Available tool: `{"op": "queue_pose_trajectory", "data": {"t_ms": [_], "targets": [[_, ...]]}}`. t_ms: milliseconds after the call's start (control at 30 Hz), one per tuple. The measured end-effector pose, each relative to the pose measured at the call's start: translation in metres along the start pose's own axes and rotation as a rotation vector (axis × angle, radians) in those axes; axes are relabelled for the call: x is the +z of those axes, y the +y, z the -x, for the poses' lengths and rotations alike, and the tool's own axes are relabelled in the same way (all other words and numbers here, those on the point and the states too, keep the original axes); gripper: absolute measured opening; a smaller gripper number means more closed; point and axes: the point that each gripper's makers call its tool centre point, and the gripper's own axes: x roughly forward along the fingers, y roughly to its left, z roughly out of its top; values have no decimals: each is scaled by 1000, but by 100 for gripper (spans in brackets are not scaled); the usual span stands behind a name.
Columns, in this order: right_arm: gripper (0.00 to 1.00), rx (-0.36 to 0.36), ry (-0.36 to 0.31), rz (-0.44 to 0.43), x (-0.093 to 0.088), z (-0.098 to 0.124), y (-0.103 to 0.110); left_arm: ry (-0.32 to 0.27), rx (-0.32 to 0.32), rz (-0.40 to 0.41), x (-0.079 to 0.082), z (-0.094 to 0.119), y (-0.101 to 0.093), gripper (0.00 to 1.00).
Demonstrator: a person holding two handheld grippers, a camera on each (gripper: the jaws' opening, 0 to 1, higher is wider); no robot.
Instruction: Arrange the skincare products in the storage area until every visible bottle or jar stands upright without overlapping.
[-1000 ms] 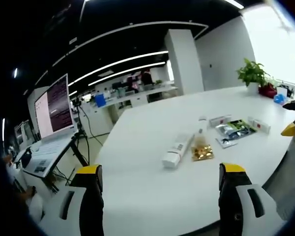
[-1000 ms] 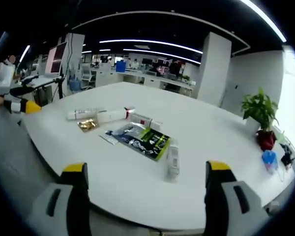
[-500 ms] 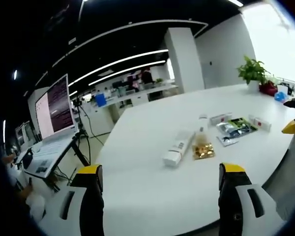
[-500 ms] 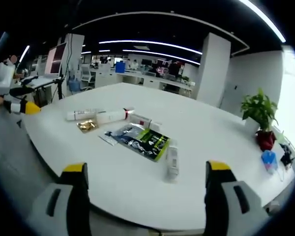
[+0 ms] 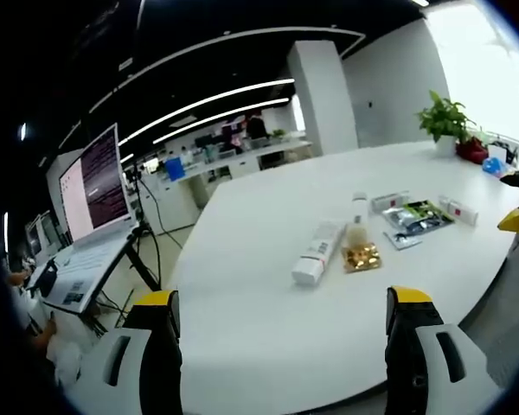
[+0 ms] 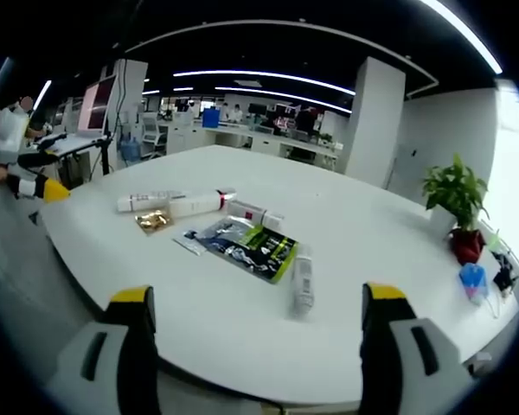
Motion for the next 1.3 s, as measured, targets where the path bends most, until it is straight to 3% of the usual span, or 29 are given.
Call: {"op": "queue_pose_trajectory", "data": {"t_ms": [167,433,767,1300], "targets": [[100,-1,0,0,0,0,0,19,-1,-54,-2,-6,5,97],[100,3,6,1,-1,0,1,10,-24,-104,18,-19,10,97],[100,-2,4,-4,-1,0,0,3,-115,-150,47,-38,-5,97],[100,2,11,-6,-2,0,0,35,-265,-189,67,-77,-43,97]]}}
